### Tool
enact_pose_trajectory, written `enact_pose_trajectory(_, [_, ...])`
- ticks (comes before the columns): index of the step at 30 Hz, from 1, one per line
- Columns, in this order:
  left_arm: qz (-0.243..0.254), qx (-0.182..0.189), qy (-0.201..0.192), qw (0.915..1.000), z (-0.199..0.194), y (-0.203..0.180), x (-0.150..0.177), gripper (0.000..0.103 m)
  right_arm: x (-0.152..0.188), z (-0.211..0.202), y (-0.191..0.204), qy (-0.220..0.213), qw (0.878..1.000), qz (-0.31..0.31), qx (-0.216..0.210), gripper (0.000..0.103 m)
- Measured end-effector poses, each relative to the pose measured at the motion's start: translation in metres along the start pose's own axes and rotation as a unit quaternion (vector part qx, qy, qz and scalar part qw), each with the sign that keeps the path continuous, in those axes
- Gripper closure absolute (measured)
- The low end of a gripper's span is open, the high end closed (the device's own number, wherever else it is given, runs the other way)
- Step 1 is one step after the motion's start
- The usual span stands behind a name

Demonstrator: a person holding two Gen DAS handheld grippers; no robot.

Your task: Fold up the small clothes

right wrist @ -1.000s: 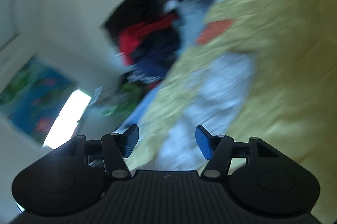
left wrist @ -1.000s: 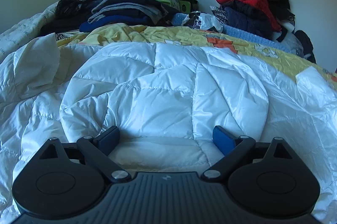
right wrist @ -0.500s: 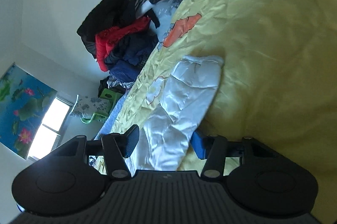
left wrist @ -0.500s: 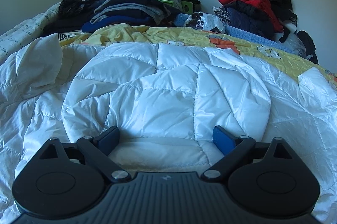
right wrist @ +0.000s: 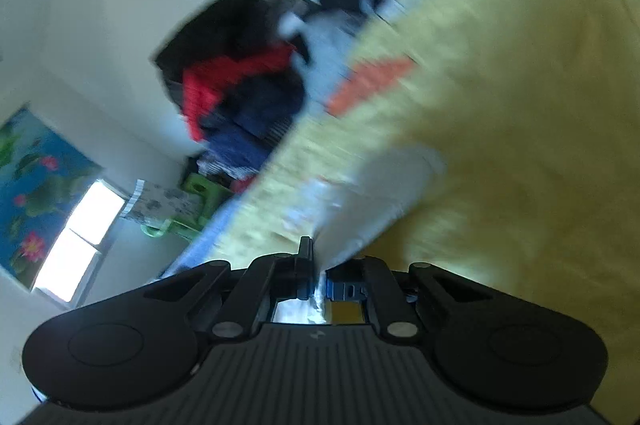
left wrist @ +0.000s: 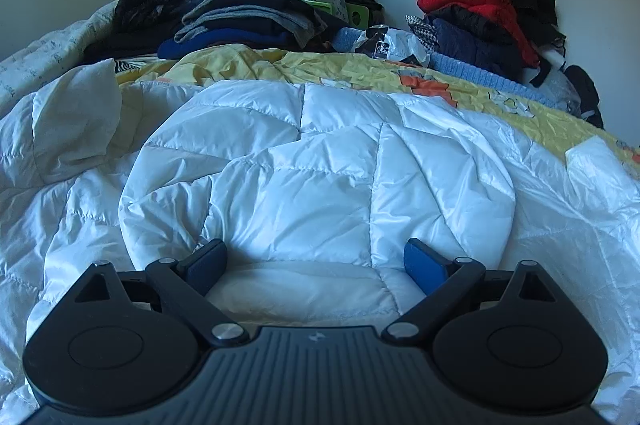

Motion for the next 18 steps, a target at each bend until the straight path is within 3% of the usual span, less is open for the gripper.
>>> enact_pose_trajectory(4, [-0.011,0.013,-0.003,0.9998,-0.001,0.003,0.000,0.007,0.031,-0.038,0.075,-0.019,0.994,-0.092,-0.052,0.093])
enact_pose_trajectory(7, [-0.018,0.019,-0.005,0.9996,-0.002,0.005,-0.001,0.007,0.086,-0.060,0.136,-0.003,0.981,-0.165,-0.098,0.093])
enact_pose_trajectory(10, [-0.021,0.023,-0.006,0.9995,-0.002,0.006,-0.001,0.007,0.158,-0.064,0.183,0.044,0.962,-0.236,-0.127,0.093])
enact_pose_trajectory(13, [-0.024,0.027,-0.008,0.9993,-0.003,0.007,-0.001,0.007,0.225,-0.051,0.200,0.105,0.948,-0.263,-0.143,0.092])
enact_pose_trajectory(15, [-0.028,0.030,-0.009,0.9991,-0.003,0.008,-0.002,0.007,0.257,-0.037,0.197,0.139,0.947,-0.254,-0.141,0.092])
enact_pose_trajectory(18, [-0.030,0.032,-0.009,0.9990,-0.003,0.009,-0.002,0.007,0.296,-0.026,0.189,0.160,0.939,-0.281,-0.116,0.092])
Point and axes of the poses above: each gripper's, at about its wrist camera, not at the fingertips, and z roughly the way its jaws point, y to its left, x to its underside, the point moved 8 cm from there along z, roughly the way its jaws point, and after that the axes turned 14 degrees about y, right-handed, at the moved point
